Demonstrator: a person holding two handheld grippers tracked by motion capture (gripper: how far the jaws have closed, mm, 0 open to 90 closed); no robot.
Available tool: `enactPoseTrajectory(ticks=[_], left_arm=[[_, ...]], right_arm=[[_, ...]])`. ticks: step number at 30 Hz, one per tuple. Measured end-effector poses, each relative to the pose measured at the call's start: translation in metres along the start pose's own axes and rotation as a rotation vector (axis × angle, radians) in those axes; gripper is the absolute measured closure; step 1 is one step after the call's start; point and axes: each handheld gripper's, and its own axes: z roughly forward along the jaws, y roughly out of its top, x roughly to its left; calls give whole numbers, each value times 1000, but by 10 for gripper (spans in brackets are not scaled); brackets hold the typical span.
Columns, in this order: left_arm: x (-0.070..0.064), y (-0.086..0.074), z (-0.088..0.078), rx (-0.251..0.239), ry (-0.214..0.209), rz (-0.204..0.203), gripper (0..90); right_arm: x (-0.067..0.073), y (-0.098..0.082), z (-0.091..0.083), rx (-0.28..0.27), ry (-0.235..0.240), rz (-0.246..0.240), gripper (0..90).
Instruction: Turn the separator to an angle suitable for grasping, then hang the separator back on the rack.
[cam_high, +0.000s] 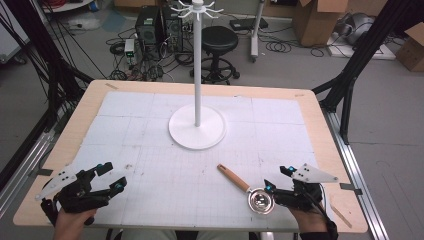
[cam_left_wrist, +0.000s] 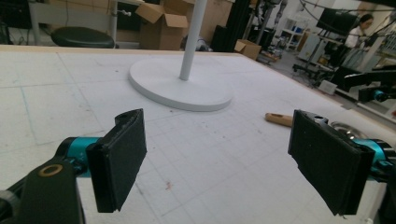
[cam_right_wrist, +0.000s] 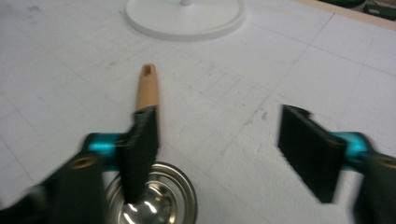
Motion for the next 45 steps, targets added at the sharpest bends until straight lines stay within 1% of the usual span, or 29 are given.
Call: enactPoseTrajectory(ticks=[1, 2, 3, 4, 5, 6, 7, 9, 10, 11, 15, 19, 21, 22, 24, 27, 30, 32, 35, 36, 37, 38, 39, 40, 41, 42, 43, 44, 45], left_arm=[[-2, 1, 0, -5, -2, 2, 193], [-2, 1, 0, -5, -2, 2, 187], [-3, 2, 0, -8, 0, 6, 177], [-5, 2, 0, -12, -6, 12, 165], [-5, 2, 0, -12, -6, 12, 163], [-5, 2, 0, -16, -9, 17, 163], [-5, 2, 0, -16, -9, 17, 164], [-4, 2, -1, -24, -11, 17, 171], [-3, 2, -2, -24, -11, 16, 171], [-2, 1, -1, -27, -10, 10, 174], [-1, 1, -2, -40, -22, 0, 174], [-2, 1, -2, -37, -19, 4, 176], [-2, 1, -1, -35, -17, 5, 176], [-1, 1, 0, -35, -14, 0, 176], [-1, 1, 0, -37, -16, -4, 176], [0, 1, 3, -29, -21, 1, 176], [-2, 0, 2, -23, -26, 9, 176], [-3, 0, 1, -25, -25, 12, 177], [-2, 0, 1, -21, -19, 8, 177], [-1, 0, 2, -21, -19, 3, 178], [-1, 0, 2, -21, -19, 3, 177], [-2, 0, 3, -15, -19, 8, 178], [-3, 0, 4, -10, -20, 11, 178], [-4, 0, 4, -5, -22, 16, 178], [-5, 0, 5, -4, -23, 19, 180], [-6, -1, 6, 0, -25, 24, 180], [-6, -1, 6, 4, -27, 27, 180], [-6, -1, 7, 6, -27, 27, 180], [-6, -1, 7, 8, -27, 28, 180]], right_arm=[[1, 0, -1, -20, 3, 14, 173], [1, 0, -3, -42, 6, 27, 174], [1, 0, -3, -42, 6, 27, 174], [3, 0, -9, -88, 21, 38, 174], [3, 0, -9, -88, 21, 38, 174], [6, 2, -15, -129, 52, 18, 177], [7, 2, -18, -151, 55, 14, 198], [8, 2, -19, -161, 58, 24, 203], [8, 2, -19, -163, 64, 39, 204], [8, 2, -19, -155, 67, 50, 204], [7, 0, -13, -120, 59, 35, 202], [8, -1, -11, -108, 51, 25, 196], [7, -1, -11, -105, 53, 27, 193], [6, -2, -9, -95, 57, 43, 187], [5, -2, -9, -95, 56, 45, 176], [4, -1, -6, -91, 41, 46, 172], [7, 1, -2, -82, 48, 41, 173], [11, 3, 1, -73, 65, 19, 172], [14, 5, 6, -60, 75, 13, 173], [16, 7, 12, -46, 86, 8, 172], [16, 7, 12, -46, 86, 8, 172], [18, 8, 17, -27, 97, 0, 173], [18, 8, 17, -27, 97, 0, 173], [18, 8, 20, -18, 98, -2, 176], [19, 7, 26, 7, 94, -13, 194], [19, 7, 26, 7, 94, -13, 194], [20, 6, 29, 22, 101, -11, 197], [20, 5, 35, 53, 104, -11, 208], [20, 5, 39, 67, 109, -10, 222]])
